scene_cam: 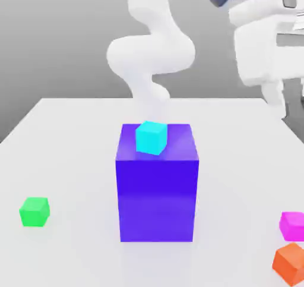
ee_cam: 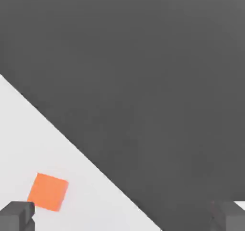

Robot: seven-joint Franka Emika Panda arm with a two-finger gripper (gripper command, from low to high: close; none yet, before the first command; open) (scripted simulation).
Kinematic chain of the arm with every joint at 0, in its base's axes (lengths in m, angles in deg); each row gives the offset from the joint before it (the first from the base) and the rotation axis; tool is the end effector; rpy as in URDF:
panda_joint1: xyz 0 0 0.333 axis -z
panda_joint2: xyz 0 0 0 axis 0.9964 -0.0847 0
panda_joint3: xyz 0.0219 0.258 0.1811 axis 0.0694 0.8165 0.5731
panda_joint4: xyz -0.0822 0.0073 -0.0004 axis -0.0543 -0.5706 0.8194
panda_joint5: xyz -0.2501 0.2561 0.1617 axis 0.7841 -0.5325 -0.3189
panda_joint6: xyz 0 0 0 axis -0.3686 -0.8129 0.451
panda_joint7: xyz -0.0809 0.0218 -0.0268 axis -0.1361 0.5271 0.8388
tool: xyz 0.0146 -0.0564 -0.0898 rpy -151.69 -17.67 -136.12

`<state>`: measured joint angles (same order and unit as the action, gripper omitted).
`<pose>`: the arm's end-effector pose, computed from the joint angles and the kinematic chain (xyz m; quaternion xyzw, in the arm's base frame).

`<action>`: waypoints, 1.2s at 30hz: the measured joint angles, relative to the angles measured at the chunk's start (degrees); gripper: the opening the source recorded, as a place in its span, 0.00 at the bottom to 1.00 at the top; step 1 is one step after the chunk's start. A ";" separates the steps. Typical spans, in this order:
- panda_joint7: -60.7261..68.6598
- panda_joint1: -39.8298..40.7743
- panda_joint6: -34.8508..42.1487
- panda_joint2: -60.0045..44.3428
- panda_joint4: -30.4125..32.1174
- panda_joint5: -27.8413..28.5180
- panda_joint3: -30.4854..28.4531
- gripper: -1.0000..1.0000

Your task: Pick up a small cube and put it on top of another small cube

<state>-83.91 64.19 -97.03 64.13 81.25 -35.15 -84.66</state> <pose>0.4518 0.2196 0.4130 -0.9853 -0.0629 -0.1423 0.0709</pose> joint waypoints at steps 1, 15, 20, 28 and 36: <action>1.42 -0.81 -0.84 -2.08 0.30 0.17 0.70 0.50; 9.19 -13.14 -14.81 -31.36 1.98 12.33 2.44 0.50; 8.47 -14.13 -17.39 -34.70 1.29 13.31 1.27 0.00; 10.35 -12.61 -11.79 -27.61 2.83 10.86 3.35 0.00; 4.85 -2.94 -8.64 -20.35 6.40 6.37 -6.62 0.00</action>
<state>-79.06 61.25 -105.67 43.78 87.65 -28.78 -91.28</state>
